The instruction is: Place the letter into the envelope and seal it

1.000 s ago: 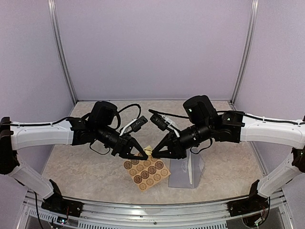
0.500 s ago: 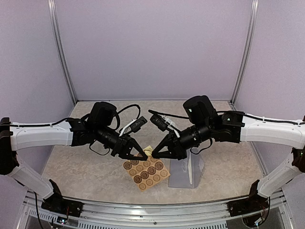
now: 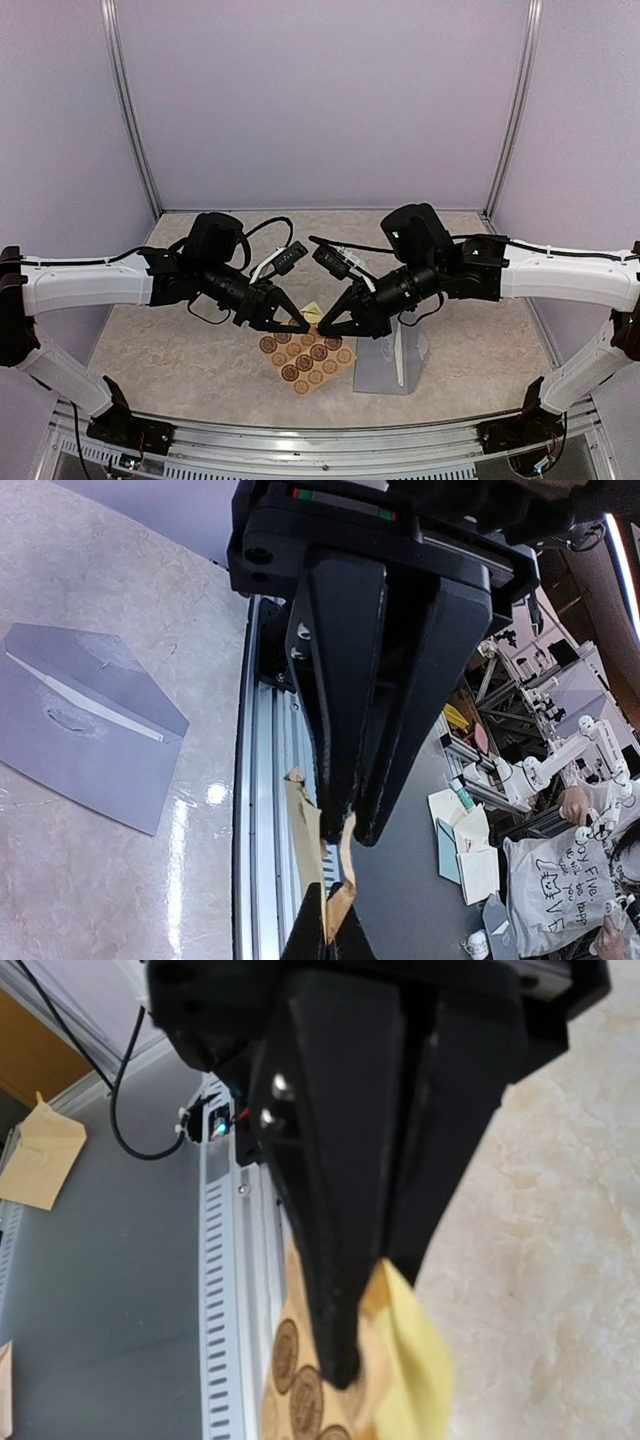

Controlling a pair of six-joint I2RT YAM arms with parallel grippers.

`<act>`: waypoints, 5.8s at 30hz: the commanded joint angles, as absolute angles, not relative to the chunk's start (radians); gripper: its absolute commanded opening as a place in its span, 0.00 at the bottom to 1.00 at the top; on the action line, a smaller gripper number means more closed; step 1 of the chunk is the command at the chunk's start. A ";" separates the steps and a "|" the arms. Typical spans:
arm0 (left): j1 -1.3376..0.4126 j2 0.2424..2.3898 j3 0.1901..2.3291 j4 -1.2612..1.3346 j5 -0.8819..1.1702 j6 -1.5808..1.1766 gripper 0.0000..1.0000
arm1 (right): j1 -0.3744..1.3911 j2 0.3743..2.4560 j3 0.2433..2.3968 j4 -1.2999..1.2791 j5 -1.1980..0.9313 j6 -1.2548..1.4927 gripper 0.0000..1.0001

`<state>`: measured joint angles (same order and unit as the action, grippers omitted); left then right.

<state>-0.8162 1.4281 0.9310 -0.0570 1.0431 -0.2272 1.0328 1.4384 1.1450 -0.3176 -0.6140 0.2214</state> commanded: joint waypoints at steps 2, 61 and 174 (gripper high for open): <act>-0.808 1.410 0.921 -0.025 1.053 -0.231 0.00 | 1.045 1.445 1.135 -0.327 -0.599 0.209 0.12; -0.790 1.506 0.951 -0.086 1.086 -0.241 0.00 | 1.216 1.440 1.188 -0.425 -0.124 -0.181 0.20; -0.881 1.363 0.858 -0.161 0.020 -0.476 0.80 | 0.812 0.915 0.601 -0.092 -0.236 0.510 0.28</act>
